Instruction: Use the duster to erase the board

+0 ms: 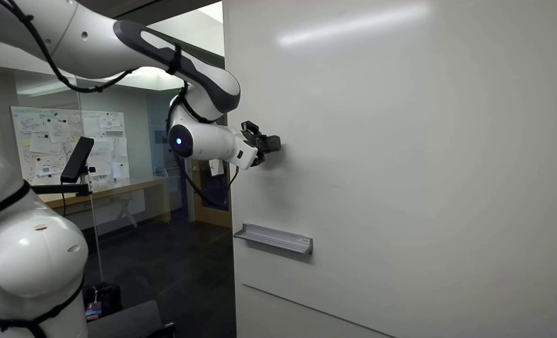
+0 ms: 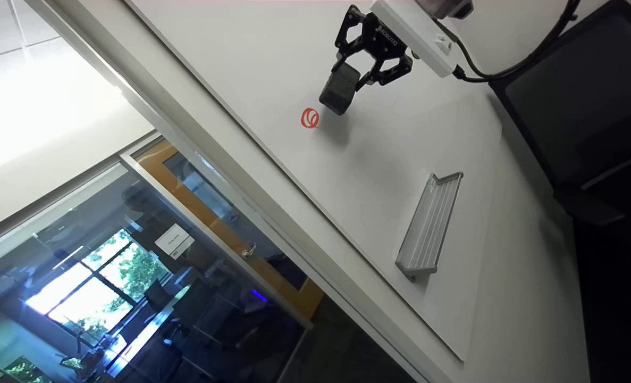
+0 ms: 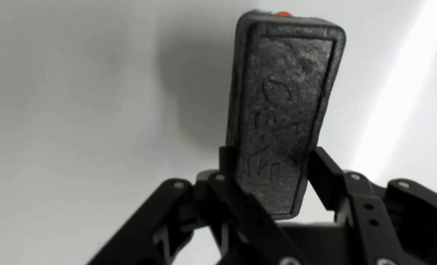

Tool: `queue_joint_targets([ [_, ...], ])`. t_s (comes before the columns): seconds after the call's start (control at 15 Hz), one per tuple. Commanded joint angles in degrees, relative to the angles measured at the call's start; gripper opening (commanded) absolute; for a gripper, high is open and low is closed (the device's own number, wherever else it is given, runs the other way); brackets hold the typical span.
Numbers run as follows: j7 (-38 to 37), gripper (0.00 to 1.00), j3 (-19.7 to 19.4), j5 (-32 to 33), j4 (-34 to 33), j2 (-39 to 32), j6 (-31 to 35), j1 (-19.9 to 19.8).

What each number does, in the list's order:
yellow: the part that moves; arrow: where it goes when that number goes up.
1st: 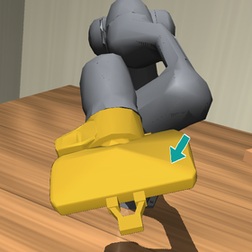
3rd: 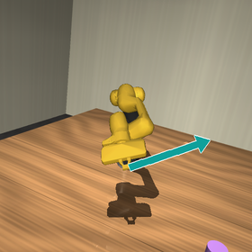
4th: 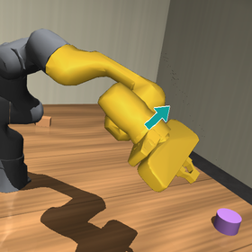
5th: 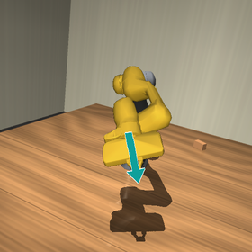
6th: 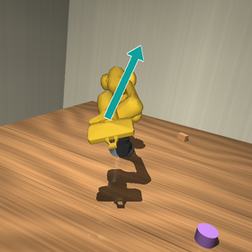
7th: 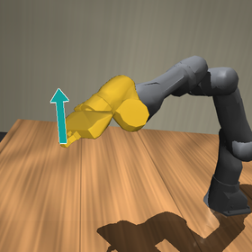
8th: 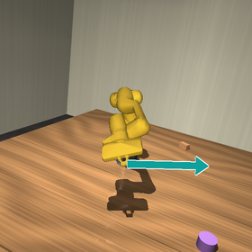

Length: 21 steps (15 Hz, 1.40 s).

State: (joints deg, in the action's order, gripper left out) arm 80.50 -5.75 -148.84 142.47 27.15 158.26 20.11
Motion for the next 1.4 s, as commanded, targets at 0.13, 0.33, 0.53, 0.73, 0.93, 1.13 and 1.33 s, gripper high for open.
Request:
queue_joint_targets([
  [0.13,-1.92,0.29,8.77,0.01,-2.41,-3.19,1.24,-8.23],
  [0.33,-2.09,0.54,9.75,0.01,-2.62,-3.84,1.41,-8.34],
  [0.53,-3.00,0.29,9.25,0.01,-3.02,-4.01,-0.08,-9.03],
  [0.73,-3.98,0.29,10.38,0.01,-4.32,-4.28,-1.75,-10.28],
  [0.93,-4.41,0.29,11.38,0.01,-6.34,-5.43,-2.06,-11.85],
  [1.13,-5.17,0.29,12.64,0.01,-8.72,-7.50,-1.75,-12.79],
  [1.33,-5.58,0.29,14.50,0.01,-11.10,-9.84,-1.77,-13.64],
])
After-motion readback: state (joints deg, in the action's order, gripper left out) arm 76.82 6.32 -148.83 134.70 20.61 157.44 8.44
